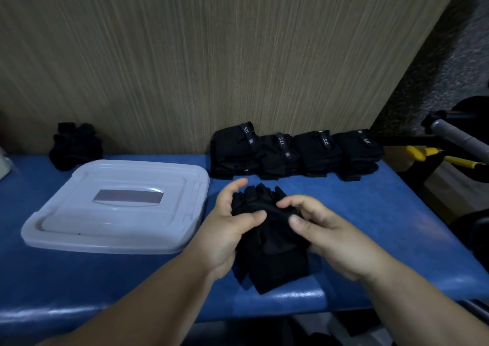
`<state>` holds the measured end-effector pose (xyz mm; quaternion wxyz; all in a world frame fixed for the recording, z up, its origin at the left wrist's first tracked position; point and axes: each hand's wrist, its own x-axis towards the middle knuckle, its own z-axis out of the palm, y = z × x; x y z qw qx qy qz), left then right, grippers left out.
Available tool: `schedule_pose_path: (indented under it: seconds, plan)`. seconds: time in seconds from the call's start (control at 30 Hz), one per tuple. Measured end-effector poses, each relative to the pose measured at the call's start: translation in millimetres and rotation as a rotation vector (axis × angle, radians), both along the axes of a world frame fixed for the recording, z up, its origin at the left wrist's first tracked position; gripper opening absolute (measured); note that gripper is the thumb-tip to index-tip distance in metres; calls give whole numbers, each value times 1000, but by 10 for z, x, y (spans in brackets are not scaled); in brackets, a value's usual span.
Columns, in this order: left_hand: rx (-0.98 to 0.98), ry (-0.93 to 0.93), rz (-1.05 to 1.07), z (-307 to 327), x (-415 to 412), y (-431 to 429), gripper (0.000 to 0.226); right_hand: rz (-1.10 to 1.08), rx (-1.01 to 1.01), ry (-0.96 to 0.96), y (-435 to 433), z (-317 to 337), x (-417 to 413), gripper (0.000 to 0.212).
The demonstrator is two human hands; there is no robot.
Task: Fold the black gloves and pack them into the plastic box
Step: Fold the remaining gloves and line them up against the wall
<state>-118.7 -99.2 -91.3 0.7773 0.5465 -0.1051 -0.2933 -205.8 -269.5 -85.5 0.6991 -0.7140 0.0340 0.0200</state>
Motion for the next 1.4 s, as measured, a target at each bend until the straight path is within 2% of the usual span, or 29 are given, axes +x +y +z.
schedule_pose_path:
  seconds: [0.07, 0.13, 0.2, 0.33, 0.4, 0.5, 0.6, 0.7, 0.77, 0.93, 1.07, 1.13, 1.27, 1.33, 1.4]
  plan:
    - [23, -11, -38, -16, 5, -7, 57, -94, -73, 0, 34, -54, 28, 19]
    - [110, -70, -62, -50, 23, -8, 55, -140, -91, 50, 44, -73, 35, 28]
    - [277, -205, -34, -101, 52, -4, 54, -171, -184, 101, 49, -65, 35, 34]
    - [649, -598, 79, -168, 91, 9, 49, -201, -743, 129, 53, -109, 57, 54]
    - [741, -820, 108, -192, 82, 17, 46, -239, -938, 110, 62, -140, 52, 62]
    - [794, -1046, 55, -183, 17, 30, 37, -292, -1151, -19, 59, -147, 50, 55]
    - [872, -1148, -102, -246, -36, 16, 42, -170, -1157, -66, 64, -152, 59, 53]
    - [1050, -1216, -331, -350, -67, 14, 55, 105, -1255, 163, 77, -201, 42, 62]
    - [1143, -1246, -433, -360, -80, 27, 57, 154, -1321, 270, 55, -219, 39, 68]
    - [1240, -1248, -491, -331, -92, 51, 59, 57, -1357, 355, -12, -259, 46, 79]
    - [1226, -1201, -381, -361, -130, 93, 66, -246, -1271, 260, -60, -275, 21, 76]
    - [1209, -1164, -315, -366, -152, 106, 72, -378, -1208, 189, -72, -248, -1, 64]
    - [1218, -1120, -319, -343, -212, 43, 70, -370, -1152, 193, -29, -268, -18, 40]
    - [1225, -1103, -337, -327, -241, -24, 69, -416, -1024, 167, -66, -275, -4, 23]
    - [1205, -1075, -355, -300, -270, -126, 69, -492, -810, 158, -147, -211, -12, 19]
